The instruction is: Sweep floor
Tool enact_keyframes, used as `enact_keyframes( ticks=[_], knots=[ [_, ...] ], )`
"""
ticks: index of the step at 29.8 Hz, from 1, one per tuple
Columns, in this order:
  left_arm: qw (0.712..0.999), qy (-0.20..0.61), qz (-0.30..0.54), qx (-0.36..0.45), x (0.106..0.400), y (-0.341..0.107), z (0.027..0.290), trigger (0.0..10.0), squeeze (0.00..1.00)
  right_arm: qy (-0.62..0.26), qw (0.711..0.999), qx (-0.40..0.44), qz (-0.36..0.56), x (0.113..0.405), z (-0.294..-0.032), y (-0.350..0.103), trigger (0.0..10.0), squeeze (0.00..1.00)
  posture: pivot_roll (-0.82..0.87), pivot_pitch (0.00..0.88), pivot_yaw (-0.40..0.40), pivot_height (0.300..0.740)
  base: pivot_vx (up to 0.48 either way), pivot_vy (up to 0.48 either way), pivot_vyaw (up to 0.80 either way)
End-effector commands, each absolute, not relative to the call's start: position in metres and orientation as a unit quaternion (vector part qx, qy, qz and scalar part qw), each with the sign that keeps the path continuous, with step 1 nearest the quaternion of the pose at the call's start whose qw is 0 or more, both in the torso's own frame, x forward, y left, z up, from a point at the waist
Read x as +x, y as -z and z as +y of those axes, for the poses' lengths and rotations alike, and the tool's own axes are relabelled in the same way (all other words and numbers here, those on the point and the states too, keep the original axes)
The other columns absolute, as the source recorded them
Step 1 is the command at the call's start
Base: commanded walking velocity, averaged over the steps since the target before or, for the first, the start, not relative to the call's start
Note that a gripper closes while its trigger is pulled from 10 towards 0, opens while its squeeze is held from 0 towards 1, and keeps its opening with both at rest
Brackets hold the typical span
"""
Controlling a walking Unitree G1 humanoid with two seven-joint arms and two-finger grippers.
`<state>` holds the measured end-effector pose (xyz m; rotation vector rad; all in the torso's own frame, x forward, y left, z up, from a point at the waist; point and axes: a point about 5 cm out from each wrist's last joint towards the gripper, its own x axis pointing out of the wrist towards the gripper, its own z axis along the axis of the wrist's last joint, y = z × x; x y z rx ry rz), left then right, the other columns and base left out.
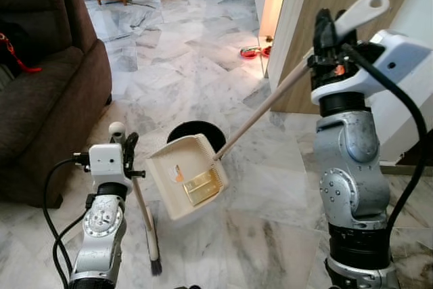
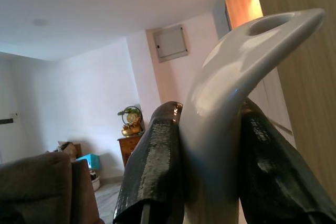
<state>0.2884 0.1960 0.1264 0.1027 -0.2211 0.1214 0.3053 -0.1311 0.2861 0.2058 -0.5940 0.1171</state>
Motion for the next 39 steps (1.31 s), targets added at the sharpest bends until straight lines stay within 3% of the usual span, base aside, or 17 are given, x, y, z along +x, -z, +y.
enact_keyframes(
  ticks=[1,12,31,32,33,39],
  knots=[
    [0.986,-0.062,-0.142,0.063,0.287,-0.138,0.196,10.0,0.0,-0.065,0.93,0.108,-0.344,0.297,-0.13,-0.305,10.0,0.0,0.02,0.017,0.003,0.74,0.0,0.0,0.0],
    [0.985,-0.061,-0.146,0.068,0.287,-0.141,0.197,10.0,0.0,-0.135,0.923,0.067,-0.354,0.277,-0.107,-0.296,10.0,0.0,0.02,0.056,0.008,0.74,0.0,0.0,0.0],
    [0.983,-0.07,-0.148,0.08,0.281,-0.144,0.202,10.0,0.0,-0.146,0.928,0.069,-0.335,0.271,-0.099,-0.285,10.0,0.0,0.02,0.065,0.013,0.74,0.0,0.0,0.0],
    [0.976,-0.116,-0.159,0.097,0.252,-0.15,0.214,10.0,0.0,-0.146,0.929,0.066,-0.334,0.273,-0.102,-0.285,10.0,0.0,0.03,0.07,-0.002,0.74,0.0,0.0,0.0],
    [0.973,-0.128,-0.162,0.103,0.242,-0.153,0.217,10.0,0.0,-0.145,0.929,0.064,-0.333,0.274,-0.104,-0.285,10.0,0.0,0.03,0.07,-0.003,0.74,0.0,0.0,0.0],
    [0.972,-0.131,-0.152,0.125,0.217,-0.152,0.213,10.0,0.0,-0.139,0.931,0.061,-0.331,0.278,-0.108,-0.286,10.0,0.0,0.03,0.07,-0.012,0.74,0.0,0.0,0.0]
  ],
)
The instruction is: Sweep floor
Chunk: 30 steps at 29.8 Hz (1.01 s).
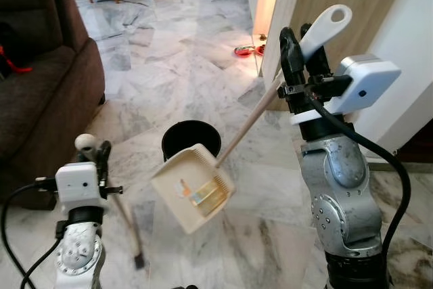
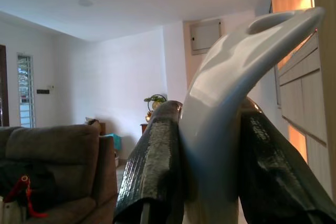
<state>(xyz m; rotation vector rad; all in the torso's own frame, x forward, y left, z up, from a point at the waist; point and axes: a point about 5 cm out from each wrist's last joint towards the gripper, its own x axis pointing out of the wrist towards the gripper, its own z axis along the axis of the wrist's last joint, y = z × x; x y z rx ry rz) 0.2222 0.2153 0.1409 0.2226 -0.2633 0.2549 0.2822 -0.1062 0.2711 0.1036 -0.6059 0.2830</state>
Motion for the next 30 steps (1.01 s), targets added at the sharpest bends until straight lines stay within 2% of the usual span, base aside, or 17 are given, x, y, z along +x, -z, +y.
enact_keyframes(
  ticks=[1,16,19,23,30],
  knots=[
    [0.972,-0.132,-0.15,0.124,0.2143,-0.1516,0.2123,10.0,0.0,-0.138,0.931,0.063,-0.331,0.2783,-0.1087,-0.2862,10.0,0.0,0.03,0.071,-0.014,0.74,0.0,0.0,0.0],
    [0.971,-0.153,-0.134,0.13,0.2077,-0.154,0.2131,10.0,0.0,-0.131,0.936,0.062,-0.322,0.2841,-0.1121,-0.2845,10.0,0.0,0.05,0.062,-0.018,0.74,0.0,0.0,0.0],
    [0.97,-0.155,-0.132,0.132,0.207,-0.1543,0.2125,10.0,0.0,-0.129,0.936,0.063,-0.321,0.2855,-0.1136,-0.2849,10.0,0.0,0.05,0.053,-0.021,0.74,0.268,0.0,0.0],
    [0.97,-0.155,-0.131,0.132,0.2066,-0.154,0.2121,10.0,0.0,-0.134,0.934,0.075,-0.322,0.2858,-0.1135,-0.2855,10.0,0.0,0.05,0.046,-0.02,0.74,0.323,0.0,0.59],
    [0.971,-0.154,-0.131,0.131,0.2073,-0.1541,0.2112,10.0,0.0,-0.139,0.932,0.093,-0.321,0.2857,-0.1126,-0.286,10.0,0.0,0.05,0.037,-0.02,0.74,0.361,0.0,0.0]
  ],
)
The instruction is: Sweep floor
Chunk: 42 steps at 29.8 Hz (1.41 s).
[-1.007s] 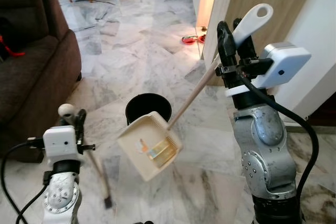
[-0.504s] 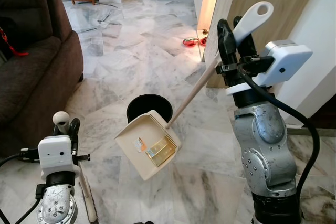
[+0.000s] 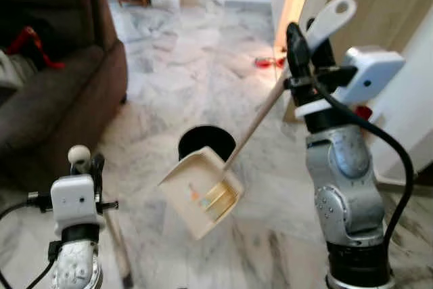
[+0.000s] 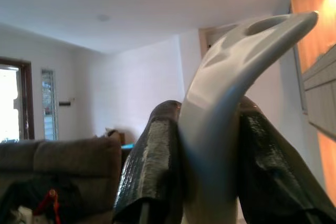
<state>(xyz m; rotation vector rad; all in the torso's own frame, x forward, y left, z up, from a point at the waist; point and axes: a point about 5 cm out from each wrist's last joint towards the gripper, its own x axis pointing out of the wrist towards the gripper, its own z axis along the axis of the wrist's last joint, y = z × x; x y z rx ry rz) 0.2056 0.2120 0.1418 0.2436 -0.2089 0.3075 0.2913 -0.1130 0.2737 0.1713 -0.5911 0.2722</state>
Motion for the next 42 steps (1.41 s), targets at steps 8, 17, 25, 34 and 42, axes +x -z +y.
enact_keyframes(
  ticks=[8,17,25,34,42],
  knots=[
    [0.971,-0.151,-0.131,0.129,0.208,-0.155,0.21,10.0,0.0,-0.142,0.933,0.1,-0.316,0.287,-0.112,-0.286,10.0,0.0,0.05,0.04,-0.019,0.74,0.361,0.0,0.0],
    [0.971,-0.152,-0.131,0.129,0.21,-0.155,0.21,10.0,0.0,-0.144,0.934,0.1,-0.312,0.289,-0.111,-0.286,10.0,0.0,0.05,0.051,-0.023,0.74,0.36,0.0,0.0],
    [0.972,-0.15,-0.13,0.125,0.212,-0.154,0.208,10.0,0.0,-0.15,0.935,0.118,-0.3,0.29,-0.107,-0.285,10.0,0.0,0.06,0.063,-0.028,0.74,0.362,0.0,0.0],
    [0.972,-0.154,-0.13,0.123,0.212,-0.155,0.209,10.0,0.0,-0.143,0.935,0.168,-0.277,0.294,-0.103,-0.283,10.0,0.0,0.06,0.068,-0.031,0.74,0.357,0.0,0.0],
    [0.971,-0.155,-0.131,0.123,0.212,-0.155,0.208,10.0,0.0,-0.143,0.935,0.174,-0.273,0.294,-0.103,-0.284,10.0,0.0,0.06,0.069,-0.032,0.74,0.356,0.0,0.0]
  ],
)
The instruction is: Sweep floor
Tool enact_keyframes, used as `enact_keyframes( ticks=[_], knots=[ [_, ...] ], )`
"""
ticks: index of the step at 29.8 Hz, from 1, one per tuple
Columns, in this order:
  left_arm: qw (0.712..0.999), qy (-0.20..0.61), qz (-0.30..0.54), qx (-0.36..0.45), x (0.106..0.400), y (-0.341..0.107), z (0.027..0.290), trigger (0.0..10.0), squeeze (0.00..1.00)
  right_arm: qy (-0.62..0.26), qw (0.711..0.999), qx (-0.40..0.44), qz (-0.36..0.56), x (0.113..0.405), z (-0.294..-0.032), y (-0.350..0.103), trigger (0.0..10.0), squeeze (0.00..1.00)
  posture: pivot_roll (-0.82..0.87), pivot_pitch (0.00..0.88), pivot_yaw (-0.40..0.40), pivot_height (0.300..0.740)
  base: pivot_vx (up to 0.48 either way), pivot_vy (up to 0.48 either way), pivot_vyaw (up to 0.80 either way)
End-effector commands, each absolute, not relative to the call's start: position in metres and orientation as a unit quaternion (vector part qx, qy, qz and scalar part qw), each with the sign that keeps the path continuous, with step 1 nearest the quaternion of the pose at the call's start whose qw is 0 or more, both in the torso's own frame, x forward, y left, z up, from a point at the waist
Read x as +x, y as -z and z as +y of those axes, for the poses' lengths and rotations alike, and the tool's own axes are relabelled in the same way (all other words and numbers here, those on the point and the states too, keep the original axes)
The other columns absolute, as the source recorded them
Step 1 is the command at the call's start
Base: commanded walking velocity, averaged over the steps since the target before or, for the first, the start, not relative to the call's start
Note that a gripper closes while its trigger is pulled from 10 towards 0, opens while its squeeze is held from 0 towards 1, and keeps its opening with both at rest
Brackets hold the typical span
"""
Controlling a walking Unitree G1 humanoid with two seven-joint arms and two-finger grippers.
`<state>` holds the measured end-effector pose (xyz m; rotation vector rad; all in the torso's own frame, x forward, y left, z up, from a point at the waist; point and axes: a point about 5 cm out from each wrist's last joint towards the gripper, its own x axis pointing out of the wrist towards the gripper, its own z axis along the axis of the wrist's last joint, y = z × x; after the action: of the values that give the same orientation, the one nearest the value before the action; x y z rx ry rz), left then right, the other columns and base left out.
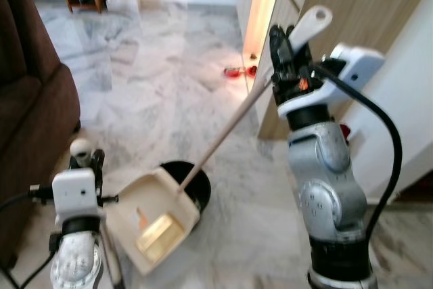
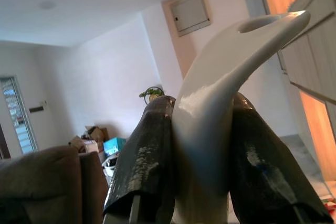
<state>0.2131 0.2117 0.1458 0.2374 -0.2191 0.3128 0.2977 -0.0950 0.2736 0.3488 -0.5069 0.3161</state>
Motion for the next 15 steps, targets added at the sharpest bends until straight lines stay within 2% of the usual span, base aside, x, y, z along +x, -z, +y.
enact_keyframes(
  ticks=[1,15],
  knots=[
    [0.971,-0.155,-0.131,0.123,0.2124,-0.155,0.2081,10.0,0.0,-0.144,0.935,0.174,-0.273,0.294,-0.103,-0.2837,10.0,0.0,0.06,0.069,-0.033,0.74,0.356,0.0,0.0],
    [0.971,-0.156,-0.132,0.122,0.2123,-0.1551,0.2084,10.0,0.0,-0.151,0.934,0.175,-0.272,0.2934,-0.1009,-0.2844,10.0,0.0,0.06,0.069,-0.033,0.74,0.355,0.0,0.0]
  ],
)
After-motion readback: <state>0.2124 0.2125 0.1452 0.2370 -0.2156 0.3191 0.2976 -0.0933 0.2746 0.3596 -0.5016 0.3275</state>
